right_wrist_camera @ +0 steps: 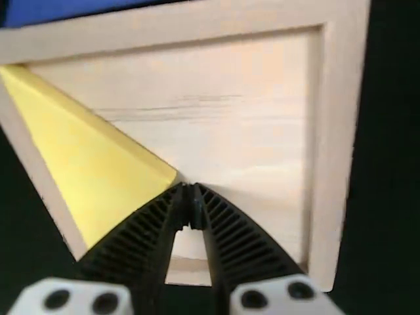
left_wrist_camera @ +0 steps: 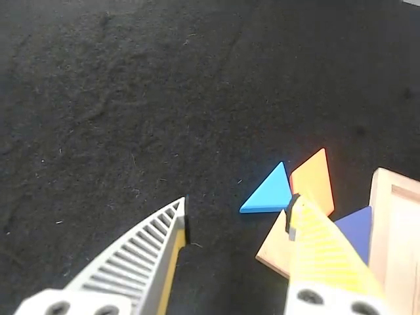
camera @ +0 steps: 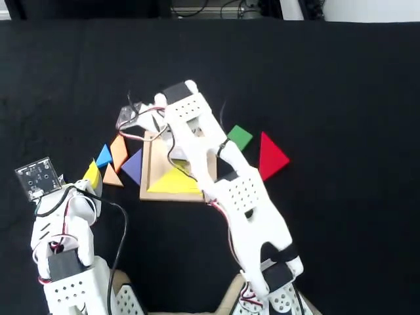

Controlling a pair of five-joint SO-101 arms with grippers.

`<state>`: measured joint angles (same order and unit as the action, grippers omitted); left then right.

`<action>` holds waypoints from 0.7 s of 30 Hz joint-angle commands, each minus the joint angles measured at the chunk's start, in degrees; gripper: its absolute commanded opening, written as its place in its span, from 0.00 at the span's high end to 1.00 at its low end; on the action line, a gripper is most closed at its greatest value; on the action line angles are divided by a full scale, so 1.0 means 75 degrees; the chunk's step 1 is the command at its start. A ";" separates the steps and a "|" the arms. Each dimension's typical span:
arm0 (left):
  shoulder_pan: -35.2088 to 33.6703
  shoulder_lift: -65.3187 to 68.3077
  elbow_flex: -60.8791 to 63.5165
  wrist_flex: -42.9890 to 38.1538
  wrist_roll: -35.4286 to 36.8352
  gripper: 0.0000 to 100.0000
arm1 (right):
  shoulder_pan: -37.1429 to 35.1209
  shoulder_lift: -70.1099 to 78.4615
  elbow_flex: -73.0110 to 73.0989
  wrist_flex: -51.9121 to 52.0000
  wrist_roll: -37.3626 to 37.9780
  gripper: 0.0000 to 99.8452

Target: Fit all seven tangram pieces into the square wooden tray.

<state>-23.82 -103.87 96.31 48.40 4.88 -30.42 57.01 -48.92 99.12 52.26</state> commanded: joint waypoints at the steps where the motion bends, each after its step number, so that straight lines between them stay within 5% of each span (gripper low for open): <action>1: 0.0088 -0.0023 0.0076 -0.0141 0.0047 0.74 | -0.0176 -0.0979 0.0944 0.0258 -0.0023 0.99; 17: 0.0088 -0.0023 0.0076 -0.0117 0.0047 0.74 | 0.0621 -0.3897 0.3007 -0.0434 -0.0070 0.99; 21: 0.0088 -0.0023 0.0088 -0.0129 0.0047 0.74 | 0.0774 -0.3569 0.3569 -0.1043 -0.0844 0.99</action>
<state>-23.82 -103.87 96.31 48.40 4.88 -26.11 31.43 -23.08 93.76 50.24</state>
